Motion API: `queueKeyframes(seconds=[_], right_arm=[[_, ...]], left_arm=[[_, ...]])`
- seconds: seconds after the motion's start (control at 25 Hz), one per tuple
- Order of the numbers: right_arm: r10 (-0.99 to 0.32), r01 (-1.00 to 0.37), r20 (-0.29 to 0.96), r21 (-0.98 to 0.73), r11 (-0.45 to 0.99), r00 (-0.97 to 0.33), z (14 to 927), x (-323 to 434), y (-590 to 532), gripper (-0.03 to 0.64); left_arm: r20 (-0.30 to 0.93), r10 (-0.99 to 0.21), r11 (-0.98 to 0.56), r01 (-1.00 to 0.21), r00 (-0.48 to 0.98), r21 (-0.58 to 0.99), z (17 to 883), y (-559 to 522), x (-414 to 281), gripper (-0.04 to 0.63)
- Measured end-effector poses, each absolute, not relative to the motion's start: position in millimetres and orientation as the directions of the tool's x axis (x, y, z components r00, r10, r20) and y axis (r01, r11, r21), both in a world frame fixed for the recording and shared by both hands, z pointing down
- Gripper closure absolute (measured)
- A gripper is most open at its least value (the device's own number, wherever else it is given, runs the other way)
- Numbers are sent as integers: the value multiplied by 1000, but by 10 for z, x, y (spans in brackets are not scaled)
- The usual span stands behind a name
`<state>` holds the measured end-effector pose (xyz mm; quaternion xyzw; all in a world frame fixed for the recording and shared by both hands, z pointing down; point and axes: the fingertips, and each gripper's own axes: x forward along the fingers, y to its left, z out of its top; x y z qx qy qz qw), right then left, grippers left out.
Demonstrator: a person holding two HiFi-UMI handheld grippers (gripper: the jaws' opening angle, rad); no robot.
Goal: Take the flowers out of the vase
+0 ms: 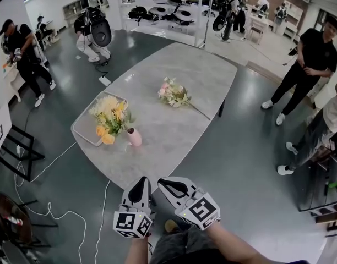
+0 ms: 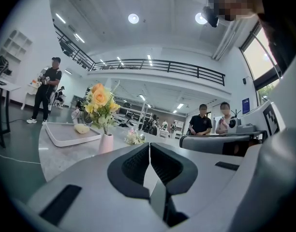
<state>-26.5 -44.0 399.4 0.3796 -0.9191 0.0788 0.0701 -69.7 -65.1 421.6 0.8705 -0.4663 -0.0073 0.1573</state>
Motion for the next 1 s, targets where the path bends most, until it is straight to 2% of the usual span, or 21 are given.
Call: queueKeyframes(seconds=[0.24,1.0], right_arm=[[-685,-710,198,-95,698,-701,4061,-256,-650,592],[-565,-584,173,-87,807,-807,4300,-490,-1419,592]], left_arm=[[134,-814,-515,-808,566,287,4276,-839,-681,574],[96,-882,-421,-863,461,280,4433,-1531,-756,574]])
